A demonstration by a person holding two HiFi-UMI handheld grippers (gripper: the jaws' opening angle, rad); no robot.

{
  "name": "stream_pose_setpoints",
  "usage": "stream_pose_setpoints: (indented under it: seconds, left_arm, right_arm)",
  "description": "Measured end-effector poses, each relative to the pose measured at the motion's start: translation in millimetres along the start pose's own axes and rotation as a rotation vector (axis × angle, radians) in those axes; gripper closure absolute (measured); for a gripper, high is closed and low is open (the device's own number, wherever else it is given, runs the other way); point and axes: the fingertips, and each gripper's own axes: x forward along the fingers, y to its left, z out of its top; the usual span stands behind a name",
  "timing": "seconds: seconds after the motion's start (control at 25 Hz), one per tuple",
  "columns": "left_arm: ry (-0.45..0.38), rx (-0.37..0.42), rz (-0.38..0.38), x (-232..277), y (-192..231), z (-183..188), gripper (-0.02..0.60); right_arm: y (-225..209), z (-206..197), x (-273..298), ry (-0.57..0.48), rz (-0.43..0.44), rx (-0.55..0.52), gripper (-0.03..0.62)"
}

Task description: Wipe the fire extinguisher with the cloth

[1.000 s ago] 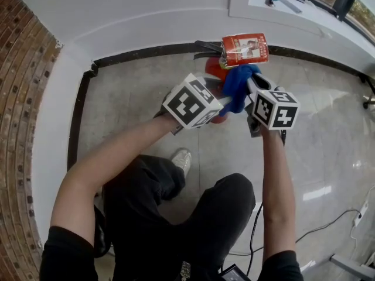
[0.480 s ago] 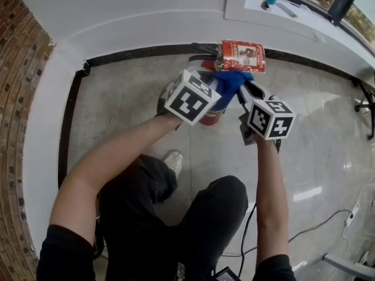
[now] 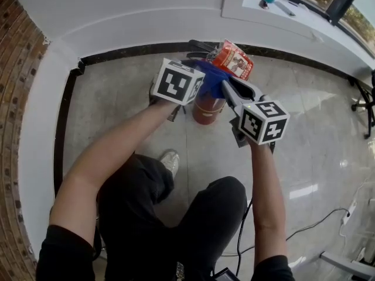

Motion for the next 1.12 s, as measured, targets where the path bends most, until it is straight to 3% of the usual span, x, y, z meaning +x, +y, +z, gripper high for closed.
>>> stream_pose_setpoints:
  seconds: [0.16, 0.4, 0.6, 1.12]
  left_arm:
    - [-0.054, -0.03, 0.009, 1.8, 4.4, -0.4, 0.563]
    - [-0.084, -0.114, 0.057, 4.1, 10.6, -0.3, 0.561]
    - [-0.053, -0.088, 0.041, -2.2, 11.6, -10.3, 0.558]
    - [-0.031, 0.031, -0.044, -20.8, -19.3, -18.1, 0.534]
  right_arm:
    - [7.0, -1.5, 14.4, 0.063, -0.068, -0.111, 0.546]
    - [25.2, 2.6, 37.7, 0.085, -0.092, -0.188, 0.549]
    - [22.9, 3.2, 36.6, 0.104, -0.149, -0.236, 0.554]
    - [-53.8, -3.9, -2.6, 0.021, -0.289, -0.032, 0.557]
